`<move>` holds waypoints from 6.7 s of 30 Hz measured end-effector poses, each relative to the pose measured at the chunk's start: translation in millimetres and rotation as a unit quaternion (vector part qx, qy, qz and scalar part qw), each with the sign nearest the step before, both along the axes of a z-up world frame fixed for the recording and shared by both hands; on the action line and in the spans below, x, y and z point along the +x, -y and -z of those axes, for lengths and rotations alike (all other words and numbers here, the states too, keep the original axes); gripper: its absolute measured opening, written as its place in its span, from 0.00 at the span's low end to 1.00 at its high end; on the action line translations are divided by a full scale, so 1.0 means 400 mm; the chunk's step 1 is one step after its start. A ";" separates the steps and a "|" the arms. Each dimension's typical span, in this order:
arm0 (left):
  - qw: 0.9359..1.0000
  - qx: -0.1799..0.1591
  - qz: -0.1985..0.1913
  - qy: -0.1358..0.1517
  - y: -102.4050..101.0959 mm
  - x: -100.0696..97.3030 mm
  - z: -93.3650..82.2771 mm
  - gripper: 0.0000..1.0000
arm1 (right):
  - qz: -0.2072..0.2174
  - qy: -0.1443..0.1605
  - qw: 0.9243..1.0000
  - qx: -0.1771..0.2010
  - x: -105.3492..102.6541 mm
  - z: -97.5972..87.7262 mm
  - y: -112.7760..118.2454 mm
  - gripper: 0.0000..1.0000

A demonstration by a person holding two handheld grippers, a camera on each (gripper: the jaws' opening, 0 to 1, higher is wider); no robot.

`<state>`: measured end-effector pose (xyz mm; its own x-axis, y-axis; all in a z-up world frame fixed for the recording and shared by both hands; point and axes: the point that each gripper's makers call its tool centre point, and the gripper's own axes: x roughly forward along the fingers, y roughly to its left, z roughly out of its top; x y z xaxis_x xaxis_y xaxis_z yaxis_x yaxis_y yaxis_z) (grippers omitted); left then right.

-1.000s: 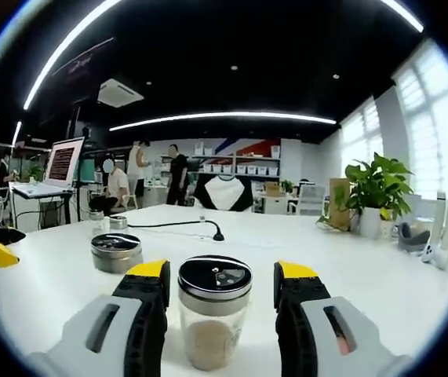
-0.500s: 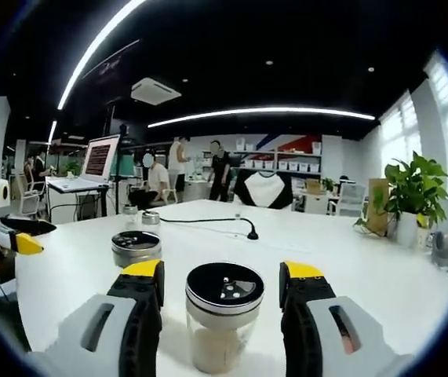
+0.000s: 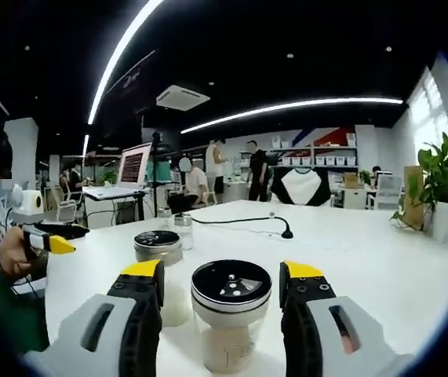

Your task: Rotate the seasoning bottle until the label or dispensing opening points toward the visible target arrow and the bottle remains upright within the marked orientation range

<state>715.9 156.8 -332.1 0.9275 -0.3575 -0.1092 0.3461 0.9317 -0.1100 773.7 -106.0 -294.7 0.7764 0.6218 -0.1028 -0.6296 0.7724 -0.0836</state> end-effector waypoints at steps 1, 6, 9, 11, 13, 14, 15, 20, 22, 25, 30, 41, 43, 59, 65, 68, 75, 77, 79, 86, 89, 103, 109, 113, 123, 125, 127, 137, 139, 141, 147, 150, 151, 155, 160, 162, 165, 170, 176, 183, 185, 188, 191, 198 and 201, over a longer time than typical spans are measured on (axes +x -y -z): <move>1.000 -0.002 0.001 -0.001 0.001 0.000 0.000 0.98 | 0.000 0.006 1.000 -0.008 0.000 0.000 0.002 0.59; 1.000 -0.004 0.005 -0.004 0.007 -0.001 0.003 0.98 | -0.025 -0.009 1.000 -0.006 0.006 0.017 -0.004 0.53; 1.000 -0.004 0.003 -0.002 0.004 0.000 0.002 0.98 | -0.032 -0.009 0.999 -0.009 0.009 0.020 -0.006 0.53; 1.000 -0.007 0.004 -0.006 0.005 0.001 0.006 0.98 | -0.043 -0.018 0.999 0.014 0.010 0.016 -0.017 0.52; 1.000 -0.011 0.008 -0.008 0.010 0.000 0.007 0.98 | -0.051 -0.024 0.998 0.020 0.010 0.020 -0.020 0.48; 1.000 -0.011 0.009 -0.008 0.011 0.000 0.007 0.98 | -0.053 -0.024 0.998 0.018 0.009 0.021 -0.021 0.46; 1.000 -0.011 0.010 -0.007 0.012 -0.001 0.007 0.98 | -0.052 -0.021 0.998 0.017 0.011 0.022 -0.017 0.44; 1.000 -0.012 0.008 -0.006 0.008 -0.001 0.004 0.97 | -0.059 -0.015 0.998 0.027 0.008 0.020 -0.015 0.41; 1.000 -0.012 0.007 -0.007 0.009 0.000 0.005 0.97 | -0.062 -0.014 0.998 0.030 0.008 0.019 -0.015 0.41; 1.000 -0.011 0.007 -0.006 0.010 -0.001 0.003 0.97 | -0.059 -0.008 0.998 0.036 0.009 0.018 -0.015 0.41; 1.000 -0.013 0.007 0.000 0.007 -0.003 -0.006 0.97 | -0.057 -0.007 0.998 0.034 0.008 0.016 -0.013 0.41; 1.000 -0.014 0.007 -0.003 0.006 -0.005 -0.004 0.97 | -0.046 -0.008 0.998 0.033 0.014 0.015 -0.011 0.41; 1.000 -0.014 0.008 -0.004 0.009 -0.005 -0.002 0.97 | -0.040 -0.008 0.999 0.031 0.015 0.016 -0.009 0.41; 1.000 -0.013 0.013 -0.006 0.015 -0.007 0.000 0.96 | 0.003 -0.008 1.000 0.027 0.026 0.016 0.004 0.41; 1.000 -0.009 0.012 -0.007 0.015 -0.006 0.002 0.96 | 0.020 -0.011 0.999 0.024 0.030 0.016 0.005 0.41; 1.000 -0.010 0.014 -0.007 0.019 -0.007 0.002 0.96 | 0.028 -0.009 0.999 0.025 0.031 0.016 0.006 0.41; 1.000 -0.011 0.007 -0.007 0.010 -0.006 0.001 0.96 | 0.058 -0.012 0.998 0.024 0.038 0.017 0.019 0.41; 1.000 -0.010 0.003 -0.007 0.005 -0.006 0.000 0.96 | 0.069 -0.014 0.997 0.015 0.039 0.018 0.020 0.41; 1.000 -0.010 0.003 -0.006 0.004 -0.006 -0.001 0.96 | 0.074 -0.015 0.997 0.016 0.040 0.018 0.021 0.41; 1.000 -0.011 0.006 -0.011 0.010 -0.005 0.007 0.96 | 0.109 -0.010 0.994 0.012 0.043 0.021 0.030 0.41; 1.000 -0.014 0.008 -0.011 0.012 -0.005 0.005 0.96 | 0.121 -0.007 0.993 0.009 0.045 0.021 0.032 0.41; 1.000 -0.010 0.007 -0.012 0.011 -0.005 0.006 0.97 | 0.191 0.001 0.982 0.009 0.047 0.022 0.035 0.41; 1.000 -0.013 0.003 -0.012 0.004 -0.003 0.005 0.97 | 0.212 0.003 0.977 0.006 0.048 0.022 0.038 0.41; 1.000 -0.013 0.004 -0.013 0.006 -0.003 0.007 0.97 | 0.231 0.005 0.973 0.005 0.044 0.024 0.036 0.41; 1.000 -0.006 0.011 -0.015 0.014 -0.004 0.011 0.97 | 0.269 0.014 0.963 0.006 0.041 0.024 0.040 0.41; 1.000 -0.005 0.008 -0.009 0.010 -0.006 0.002 0.97 | 0.271 0.012 0.963 0.006 0.041 0.025 0.039 0.41; 1.000 -0.007 0.008 -0.009 0.008 -0.006 0.001 0.97 | 0.277 0.011 0.961 0.006 0.042 0.026 0.039 0.41; 1.000 -0.011 0.007 -0.013 0.007 -0.005 0.007 0.96 | 0.302 0.009 0.953 0.009 0.041 0.028 0.042 0.41; 1.000 -0.011 0.007 -0.013 0.007 -0.005 0.007 0.96 | 0.304 0.009 0.953 0.009 0.041 0.029 0.043 0.41; 1.000 -0.011 0.006 -0.013 0.006 -0.005 0.007 0.96 | 0.305 0.009 0.952 0.010 0.041 0.029 0.043 0.41; 1.000 -0.012 0.006 -0.014 0.005 -0.004 0.008 0.96 | 0.307 0.011 0.951 0.017 0.041 0.030 0.045 0.42; 1.000 -0.012 0.005 -0.014 0.003 -0.004 0.008 0.96 | 0.307 0.010 0.952 0.015 0.041 0.031 0.045 0.42; 1.000 -0.013 0.005 -0.014 0.002 -0.004 0.008 0.96 | 0.307 0.010 0.952 0.016 0.041 0.031 0.045 0.42; 1.000 -0.013 0.003 -0.013 0.000 -0.002 0.008 0.96 | 0.300 -0.008 0.954 0.016 0.037 0.035 0.051 0.44; 1.000 -0.012 0.006 -0.014 0.005 -0.002 0.011 0.96 | 0.297 -0.004 0.955 0.016 0.024 0.028 0.056 0.52; 1.000 -0.012 0.008 -0.014 0.008 -0.002 0.011 0.96 | 0.290 -0.012 0.957 0.010 0.015 0.027 0.053 0.54; 1.000 -0.012 0.009 -0.011 0.010 -0.003 0.008 0.96 | 0.294 -0.008 0.956 0.007 0.004 0.013 0.062 0.56; 1.000 -0.012 0.008 -0.012 0.008 -0.002 0.009 0.96 | 0.281 -0.016 0.959 0.014 -0.011 0.003 0.075 0.58; 1.000 -0.013 0.006 -0.012 0.004 -0.003 0.007 0.96 | 0.223 -0.019 0.974 0.024 -0.011 -0.009 0.063 0.58; 1.000 -0.013 0.004 -0.014 0.001 -0.002 0.008 0.96 | 0.164 -0.026 0.986 0.015 0.005 -0.020 0.070 0.56; 1.000 -0.013 0.006 -0.014 0.004 -0.003 0.008 0.96 | 0.128 -0.033 0.991 0.014 0.005 -0.014 0.056 0.55; 1.000 -0.012 0.005 -0.013 0.003 -0.003 0.006 0.96 | 0.081 -0.050 0.994 0.046 0.007 -0.010 0.049 0.54; 1.000 -0.013 0.003 -0.014 0.000 -0.002 0.007 0.96 | 0.073 -0.039 0.995 0.059 0.017 -0.017 0.072 0.52; 1.000 -0.017 0.005 -0.004 0.003 -0.003 -0.006 0.97 | -0.012 -0.035 0.999 0.023 -0.005 -0.005 0.044 0.53; 1.000 -0.018 0.005 -0.007 0.003 -0.004 -0.002 0.97 | -0.020 -0.035 0.999 0.018 0.000 0.003 0.045 0.53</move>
<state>714.4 155.4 -331.1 0.9221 -0.3714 -0.1090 0.3544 0.9233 -0.1480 773.9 -123.9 -295.8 0.7422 0.6568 -0.1331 -0.6638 0.7478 -0.0115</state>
